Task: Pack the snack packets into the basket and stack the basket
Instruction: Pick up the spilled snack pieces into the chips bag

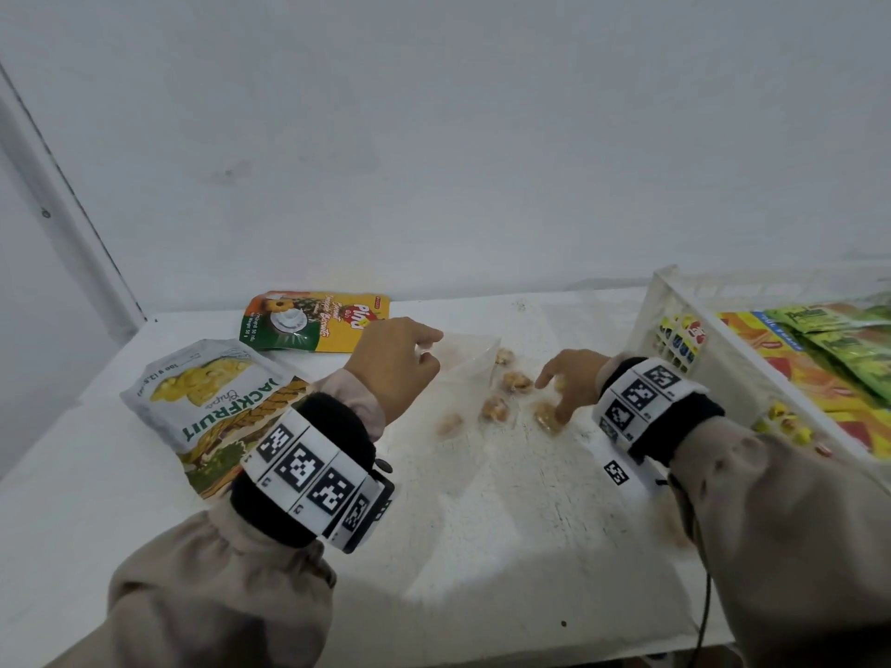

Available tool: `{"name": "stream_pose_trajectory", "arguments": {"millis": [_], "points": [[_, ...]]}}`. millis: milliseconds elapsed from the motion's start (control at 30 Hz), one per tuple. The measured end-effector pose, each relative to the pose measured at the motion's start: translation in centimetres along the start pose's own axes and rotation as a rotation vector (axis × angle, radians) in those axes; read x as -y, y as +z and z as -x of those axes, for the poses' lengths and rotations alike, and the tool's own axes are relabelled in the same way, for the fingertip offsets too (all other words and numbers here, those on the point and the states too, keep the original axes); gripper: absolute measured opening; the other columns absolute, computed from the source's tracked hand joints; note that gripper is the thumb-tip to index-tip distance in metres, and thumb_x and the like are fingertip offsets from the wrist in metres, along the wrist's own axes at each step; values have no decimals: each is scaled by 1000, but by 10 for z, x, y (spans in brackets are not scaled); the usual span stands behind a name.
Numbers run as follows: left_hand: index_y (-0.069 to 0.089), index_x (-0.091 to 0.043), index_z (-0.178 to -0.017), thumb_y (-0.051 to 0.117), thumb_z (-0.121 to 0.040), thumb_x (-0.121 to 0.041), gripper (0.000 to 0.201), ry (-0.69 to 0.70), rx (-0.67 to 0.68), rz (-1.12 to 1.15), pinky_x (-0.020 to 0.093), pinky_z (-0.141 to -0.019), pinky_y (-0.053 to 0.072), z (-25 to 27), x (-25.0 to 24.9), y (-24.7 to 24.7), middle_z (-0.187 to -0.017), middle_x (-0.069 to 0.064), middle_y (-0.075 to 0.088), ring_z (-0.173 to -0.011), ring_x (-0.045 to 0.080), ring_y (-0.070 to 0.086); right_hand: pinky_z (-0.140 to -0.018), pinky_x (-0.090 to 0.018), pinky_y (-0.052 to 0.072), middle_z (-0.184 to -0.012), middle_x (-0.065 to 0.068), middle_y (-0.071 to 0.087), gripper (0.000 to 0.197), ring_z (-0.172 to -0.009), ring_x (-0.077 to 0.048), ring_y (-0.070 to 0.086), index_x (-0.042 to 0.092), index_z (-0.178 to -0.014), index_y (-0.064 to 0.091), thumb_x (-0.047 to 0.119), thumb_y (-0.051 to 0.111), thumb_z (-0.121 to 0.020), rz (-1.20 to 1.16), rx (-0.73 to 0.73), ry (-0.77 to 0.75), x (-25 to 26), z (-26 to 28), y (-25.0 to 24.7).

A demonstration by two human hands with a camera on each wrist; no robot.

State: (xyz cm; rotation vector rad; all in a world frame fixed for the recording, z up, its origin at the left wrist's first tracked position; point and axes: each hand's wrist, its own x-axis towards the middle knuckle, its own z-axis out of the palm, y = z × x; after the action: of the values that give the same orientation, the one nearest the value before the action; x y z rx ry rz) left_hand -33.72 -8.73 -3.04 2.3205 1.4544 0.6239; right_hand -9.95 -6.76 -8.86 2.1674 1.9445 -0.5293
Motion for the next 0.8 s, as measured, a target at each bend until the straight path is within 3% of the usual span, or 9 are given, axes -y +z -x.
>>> {"name": "stream_pose_trajectory", "arguments": {"millis": [67, 200, 333, 400, 500, 633, 800], "points": [[57, -12, -125, 47, -89, -9, 37, -1, 9, -3, 24, -100, 34, 0, 0, 0, -128, 4, 58, -115, 20, 53, -95, -30, 42, -132, -3, 46, 58, -120, -22, 48, 19, -127, 52, 23, 77, -74, 41, 38, 19, 0, -2, 7], [59, -18, -123, 48, -90, -9, 36, 29, 34, 10, 25, -99, 37, 1, 3, 0, -125, 1, 60, -112, 21, 54, -87, -31, 47, -121, -3, 55, 46, -109, -22, 54, 16, -112, 59, 20, 78, -71, 30, 9, 26, 3, -5, 12], [63, -18, -117, 47, -91, -7, 32, 40, 34, 30, 13, -85, 32, 1, 7, 0, -125, 2, 59, -108, 19, 55, -66, -24, 45, -95, 1, 58, 21, -82, -16, 54, 20, -80, 57, 16, 75, -70, -18, -61, -35, 0, -4, 7], [65, -17, -115, 49, -91, -7, 30, 37, 20, 43, 11, -84, 31, 1, 7, 0, -124, 2, 60, -109, 19, 56, -66, -24, 42, -87, 3, 56, 20, -77, -14, 53, 22, -69, 55, 17, 74, -71, -149, -181, -84, -2, 0, -2], [67, -15, -112, 48, -91, -5, 29, 24, -10, 67, 11, -85, 32, 1, 8, -1, -121, 5, 61, -109, 20, 57, -81, -29, 47, -80, 4, 60, 21, -78, -13, 57, 23, -67, 57, 15, 76, -70, -463, -443, -221, 4, 13, -23], [70, -9, -104, 47, -89, 0, 29, 15, -28, 79, 8, -77, 31, -1, 8, 0, -111, 10, 66, -102, 21, 60, -78, -21, 47, -72, 8, 62, 25, -72, -5, 59, 22, -66, 59, 8, 78, -69, -796, -695, -449, 28, 40, -48], [68, -7, -108, 46, -88, 0, 31, 7, 25, 19, 9, -74, 32, -1, 7, -2, -112, 12, 66, -103, 22, 60, -74, -16, 49, -72, 5, 64, 21, -71, -3, 61, 15, -71, 63, 4, 80, -66, -844, -597, -639, 57, 60, -49]]}}
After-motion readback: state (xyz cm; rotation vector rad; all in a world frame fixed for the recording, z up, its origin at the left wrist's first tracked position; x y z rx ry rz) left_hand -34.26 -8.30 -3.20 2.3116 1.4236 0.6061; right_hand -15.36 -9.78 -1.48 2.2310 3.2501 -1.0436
